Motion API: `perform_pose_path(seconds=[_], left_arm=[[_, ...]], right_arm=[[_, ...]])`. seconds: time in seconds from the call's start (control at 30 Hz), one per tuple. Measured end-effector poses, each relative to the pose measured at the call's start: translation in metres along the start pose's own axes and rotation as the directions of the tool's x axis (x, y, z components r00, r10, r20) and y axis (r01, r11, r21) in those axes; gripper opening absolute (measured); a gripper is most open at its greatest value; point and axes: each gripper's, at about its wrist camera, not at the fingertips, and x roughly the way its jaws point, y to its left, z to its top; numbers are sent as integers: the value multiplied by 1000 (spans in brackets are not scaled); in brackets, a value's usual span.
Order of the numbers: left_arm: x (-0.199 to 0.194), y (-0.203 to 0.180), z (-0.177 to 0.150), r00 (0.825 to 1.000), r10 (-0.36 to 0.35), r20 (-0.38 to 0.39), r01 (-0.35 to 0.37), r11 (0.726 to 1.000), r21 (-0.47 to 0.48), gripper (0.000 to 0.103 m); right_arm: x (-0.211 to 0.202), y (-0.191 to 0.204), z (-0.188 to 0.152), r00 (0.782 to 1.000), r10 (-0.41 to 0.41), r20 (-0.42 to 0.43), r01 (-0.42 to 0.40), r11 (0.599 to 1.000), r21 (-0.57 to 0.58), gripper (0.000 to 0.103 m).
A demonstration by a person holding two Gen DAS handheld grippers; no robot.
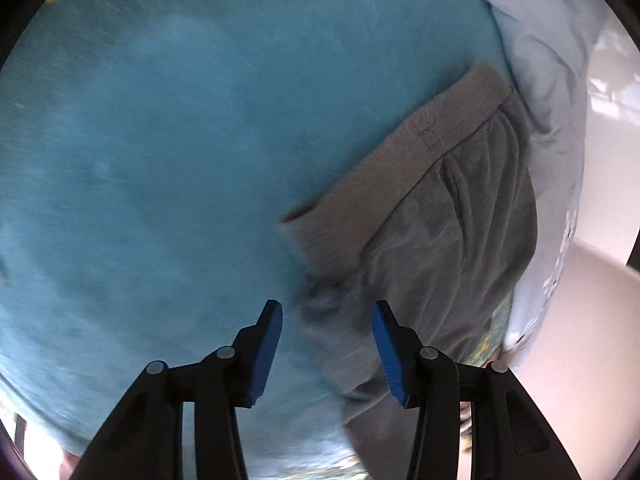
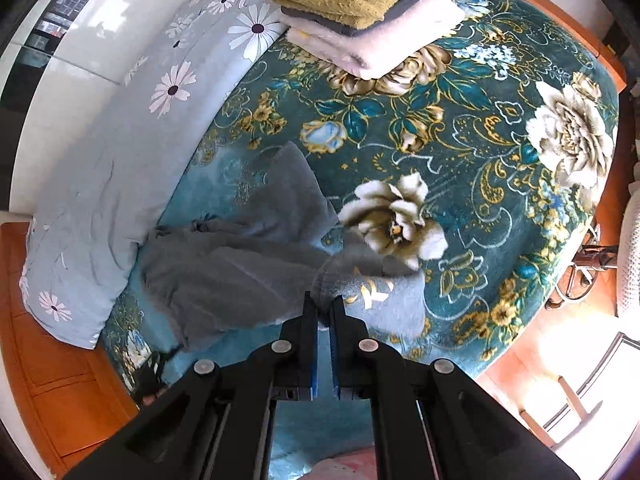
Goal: Fold clothes
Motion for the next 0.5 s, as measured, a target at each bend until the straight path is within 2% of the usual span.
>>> perform_pose_path(seconds=[0.07,0.1,0.13,0.17,0.2,0.33,0.4,0.5], left_arm=[[11,-2,3,1000,1,-8,-1,1000,-31,48],[15,-1,4,1000,-1,-10,1,999,-45,42],[18,-1,5,1000,-3,-11,3,998,-58,34],[21,0,6,1000,8,-7,-8,998,-64,14],[21,0,6,1000,20,2,-20,998,-66,9],[-2,-11,3,998,-14,67,17,999,-31,7],[-32,-20,2,990,-53,127,47,998,44,6],[-102,-23,-5,960,-152,235,112,978,175,6]], right_arm=[[0,-1,-3,999,-39,-13,39,999,2,5],[0,-4,-3,999,-49,-14,50,999,22,5],[-1,-7,-3,998,-59,-15,60,997,41,5],[-2,-7,-3,998,-60,-10,60,997,47,5],[-5,-6,-4,998,-62,-4,62,997,43,5],[-13,5,-3,996,-84,13,84,996,-7,5],[-15,9,2,996,-89,27,90,996,-8,5],[-18,16,10,996,-73,51,74,997,-20,5]])
